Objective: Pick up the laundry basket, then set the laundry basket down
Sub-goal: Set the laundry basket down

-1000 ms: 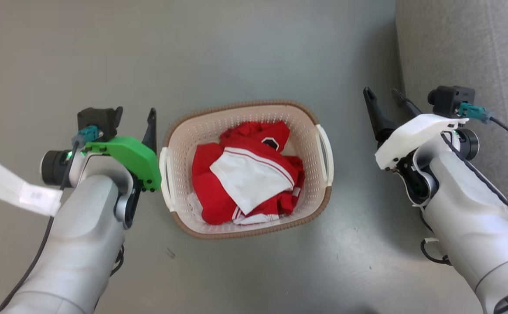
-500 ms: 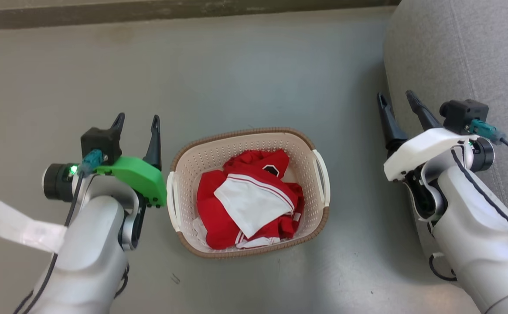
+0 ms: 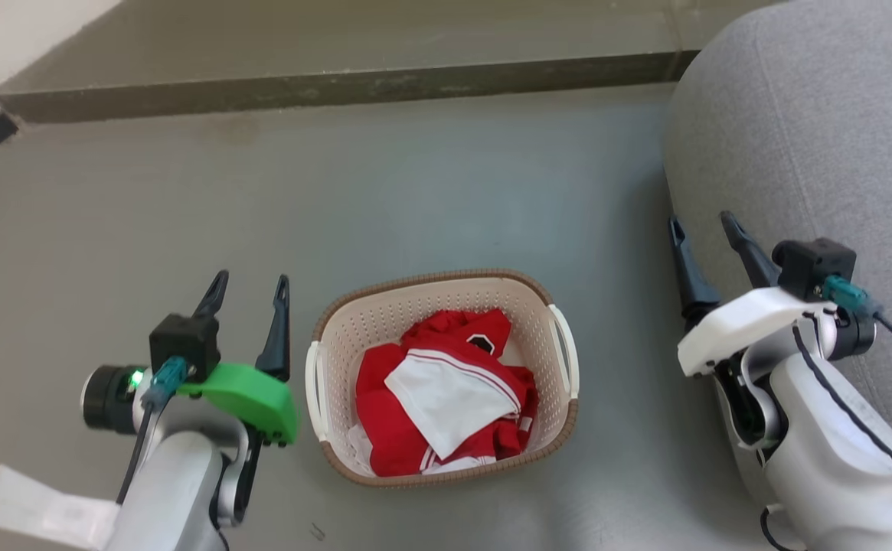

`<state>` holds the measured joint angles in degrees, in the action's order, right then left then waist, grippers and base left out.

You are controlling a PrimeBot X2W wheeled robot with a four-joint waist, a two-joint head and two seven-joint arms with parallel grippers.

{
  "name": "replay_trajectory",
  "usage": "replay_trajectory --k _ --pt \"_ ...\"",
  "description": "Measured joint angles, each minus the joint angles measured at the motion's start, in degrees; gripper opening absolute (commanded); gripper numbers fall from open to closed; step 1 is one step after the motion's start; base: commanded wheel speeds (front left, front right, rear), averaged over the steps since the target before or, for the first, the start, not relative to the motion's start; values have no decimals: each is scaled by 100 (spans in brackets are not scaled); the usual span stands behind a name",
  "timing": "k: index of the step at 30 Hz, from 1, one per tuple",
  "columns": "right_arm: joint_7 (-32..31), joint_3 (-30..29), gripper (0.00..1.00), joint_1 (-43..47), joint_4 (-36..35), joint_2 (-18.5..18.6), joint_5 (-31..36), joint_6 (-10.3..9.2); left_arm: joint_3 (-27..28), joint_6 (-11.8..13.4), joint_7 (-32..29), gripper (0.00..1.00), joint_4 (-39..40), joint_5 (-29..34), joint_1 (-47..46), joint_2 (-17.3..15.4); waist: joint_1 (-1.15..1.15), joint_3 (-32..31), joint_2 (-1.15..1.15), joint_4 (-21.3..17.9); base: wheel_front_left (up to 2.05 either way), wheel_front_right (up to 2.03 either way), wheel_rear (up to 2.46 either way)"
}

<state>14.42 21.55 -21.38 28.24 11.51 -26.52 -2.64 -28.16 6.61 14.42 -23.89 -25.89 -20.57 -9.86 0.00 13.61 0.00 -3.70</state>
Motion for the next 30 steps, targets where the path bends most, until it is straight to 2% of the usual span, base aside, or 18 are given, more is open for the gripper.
replay_trajectory --k 9,25,30 --pt "1 -82 100 524 -402 3 240 -94 125 7 0 100 428 225 731 -20 0 -325 0 -10 0 0 0" --pt "1 -71 100 1229 -824 -49 499 -152 765 47 0 100 969 649 1850 25 0 -867 0 117 0 0 0" --pt "1 -85 100 1380 -943 -63 547 -203 840 47 0 100 1166 744 2048 125 0 -980 0 128 0 0 0"
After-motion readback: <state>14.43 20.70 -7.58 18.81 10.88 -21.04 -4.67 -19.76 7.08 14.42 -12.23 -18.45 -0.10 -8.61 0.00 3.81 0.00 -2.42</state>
